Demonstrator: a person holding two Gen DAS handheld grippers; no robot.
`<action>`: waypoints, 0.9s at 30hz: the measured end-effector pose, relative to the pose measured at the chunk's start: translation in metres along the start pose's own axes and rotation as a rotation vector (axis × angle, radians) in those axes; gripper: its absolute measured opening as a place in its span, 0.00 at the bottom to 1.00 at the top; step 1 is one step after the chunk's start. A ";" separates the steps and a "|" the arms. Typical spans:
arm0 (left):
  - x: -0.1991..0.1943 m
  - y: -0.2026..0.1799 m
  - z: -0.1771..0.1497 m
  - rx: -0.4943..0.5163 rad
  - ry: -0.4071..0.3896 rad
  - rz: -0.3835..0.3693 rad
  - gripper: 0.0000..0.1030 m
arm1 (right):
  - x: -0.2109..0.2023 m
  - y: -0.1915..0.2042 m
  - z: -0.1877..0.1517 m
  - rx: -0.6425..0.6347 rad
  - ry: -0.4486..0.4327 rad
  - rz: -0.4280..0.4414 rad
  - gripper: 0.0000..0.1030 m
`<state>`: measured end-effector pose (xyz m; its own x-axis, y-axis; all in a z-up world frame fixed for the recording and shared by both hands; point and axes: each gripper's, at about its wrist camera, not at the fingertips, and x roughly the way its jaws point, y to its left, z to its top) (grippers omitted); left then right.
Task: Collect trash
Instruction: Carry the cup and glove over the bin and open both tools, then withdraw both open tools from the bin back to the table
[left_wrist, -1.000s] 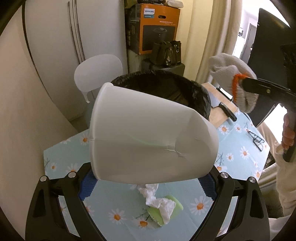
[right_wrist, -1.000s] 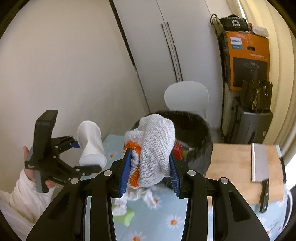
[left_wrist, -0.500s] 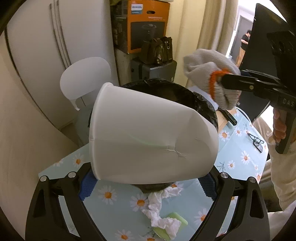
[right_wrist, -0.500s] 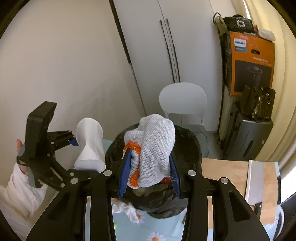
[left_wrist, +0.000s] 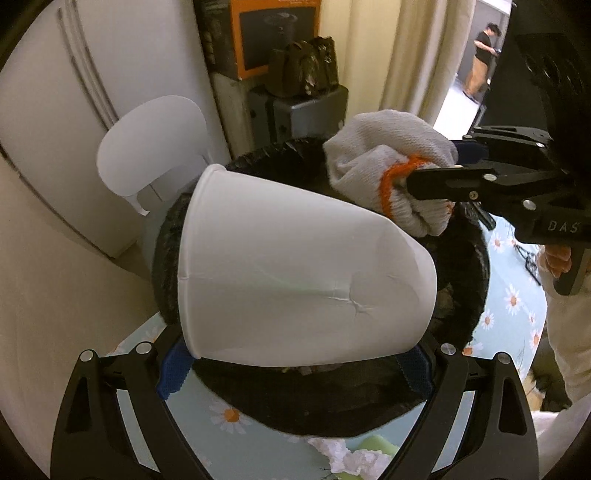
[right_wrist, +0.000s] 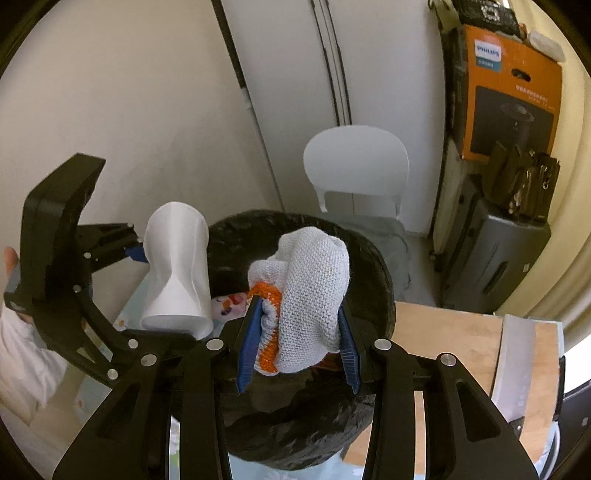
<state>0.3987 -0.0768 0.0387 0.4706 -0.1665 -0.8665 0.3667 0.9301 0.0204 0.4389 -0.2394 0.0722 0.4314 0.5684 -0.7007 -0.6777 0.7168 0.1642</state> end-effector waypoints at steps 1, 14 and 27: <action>0.002 0.000 0.001 0.016 0.008 -0.005 0.87 | 0.002 -0.001 -0.001 0.000 0.003 -0.001 0.36; -0.005 0.003 -0.004 -0.004 -0.082 0.041 0.94 | -0.019 -0.010 -0.010 0.025 -0.082 -0.129 0.85; -0.040 -0.009 -0.064 -0.117 -0.118 0.055 0.94 | -0.056 0.020 -0.048 0.013 -0.049 -0.197 0.86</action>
<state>0.3248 -0.0579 0.0415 0.5806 -0.1454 -0.8011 0.2455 0.9694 0.0020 0.3723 -0.2763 0.0812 0.5835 0.4358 -0.6853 -0.5701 0.8207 0.0365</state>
